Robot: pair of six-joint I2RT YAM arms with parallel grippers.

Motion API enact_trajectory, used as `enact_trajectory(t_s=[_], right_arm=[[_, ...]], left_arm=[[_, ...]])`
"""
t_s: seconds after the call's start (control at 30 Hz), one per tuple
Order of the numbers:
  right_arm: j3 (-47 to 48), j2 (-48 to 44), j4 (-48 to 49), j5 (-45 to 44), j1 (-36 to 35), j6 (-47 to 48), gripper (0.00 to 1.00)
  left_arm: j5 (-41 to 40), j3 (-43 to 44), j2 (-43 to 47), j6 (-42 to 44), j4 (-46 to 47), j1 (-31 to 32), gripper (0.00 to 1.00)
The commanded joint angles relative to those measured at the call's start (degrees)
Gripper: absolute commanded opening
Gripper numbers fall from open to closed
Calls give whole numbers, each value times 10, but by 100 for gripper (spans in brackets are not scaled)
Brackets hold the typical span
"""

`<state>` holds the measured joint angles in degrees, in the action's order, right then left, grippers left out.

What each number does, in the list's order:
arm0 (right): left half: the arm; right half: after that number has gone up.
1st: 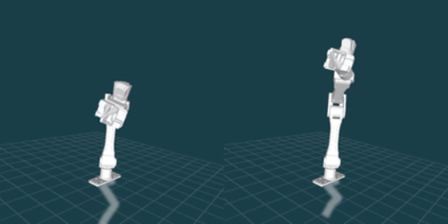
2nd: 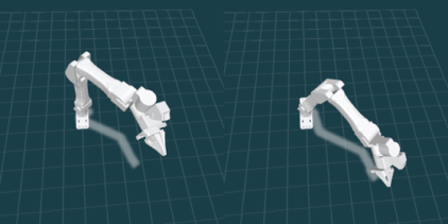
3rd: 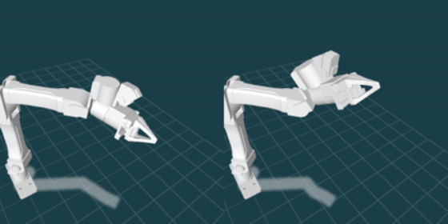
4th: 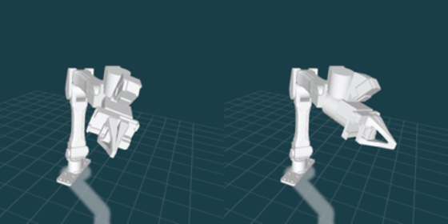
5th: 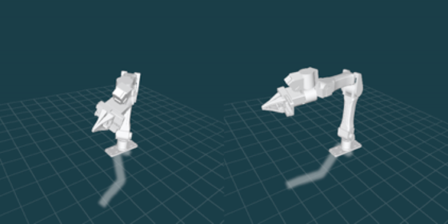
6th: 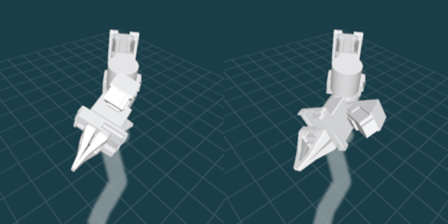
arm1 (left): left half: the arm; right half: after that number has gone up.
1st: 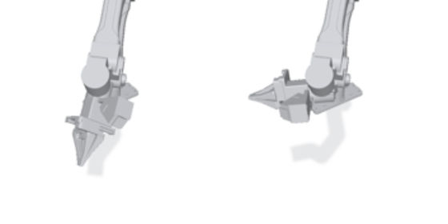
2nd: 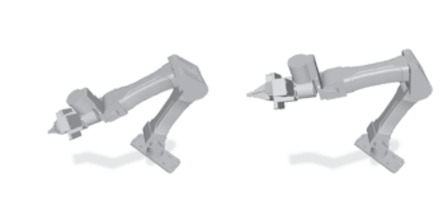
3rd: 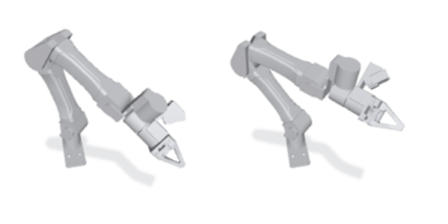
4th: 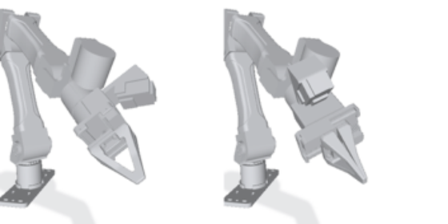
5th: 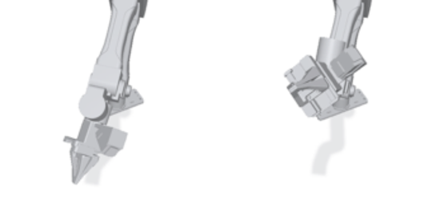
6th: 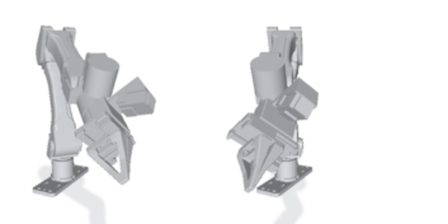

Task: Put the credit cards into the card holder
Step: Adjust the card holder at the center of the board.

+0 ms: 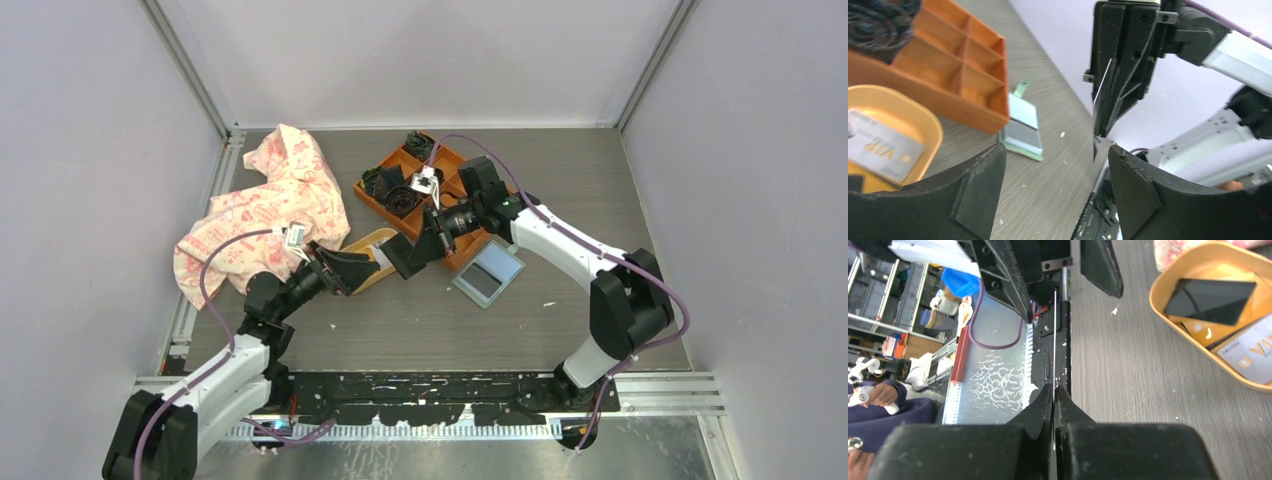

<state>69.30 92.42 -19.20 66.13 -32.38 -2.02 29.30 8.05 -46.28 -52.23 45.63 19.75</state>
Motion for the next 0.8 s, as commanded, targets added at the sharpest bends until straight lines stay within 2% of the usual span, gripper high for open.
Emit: enact_trajectory(t_s=[0.0, 0.27, 0.3, 0.37, 0.43, 0.47, 0.5, 0.53, 0.63, 0.7, 0.77], right_arm=[[-8, -32, 45, 54, -1, 14, 1], [-13, -34, 51, 59, -2, 9, 1], [-14, -34, 51, 58, -3, 8, 1], [-15, -34, 51, 60, -4, 8, 1], [-15, -36, 51, 59, -4, 9, 1], [-16, -39, 49, 57, -5, 11, 1], [-14, -44, 43, 50, -4, 16, 4], [-10, -50, 23, 38, -4, 34, 13], [9, -76, -55, -36, 0, 117, 49], [15, -96, -72, -78, 23, 125, 61], [13, -118, -73, -94, 57, 123, 68]], left_arm=[[84, 21, -43, -45, 195, 6, 74], [92, 64, -138, -56, 281, 68, 61], [93, 70, -145, -53, 283, 74, 55], [99, 81, -161, -52, 283, 80, 37], [102, 89, -171, -51, 283, 81, 6], [100, 91, -175, -53, 283, 81, 1], [97, 90, -176, -55, 283, 81, 0], [90, 88, -175, -59, 282, 81, 0], [68, 84, -160, -73, 247, 81, 0], [45, 95, -133, -87, 160, 81, 0], [20, 126, -94, -102, 31, 81, 0]])
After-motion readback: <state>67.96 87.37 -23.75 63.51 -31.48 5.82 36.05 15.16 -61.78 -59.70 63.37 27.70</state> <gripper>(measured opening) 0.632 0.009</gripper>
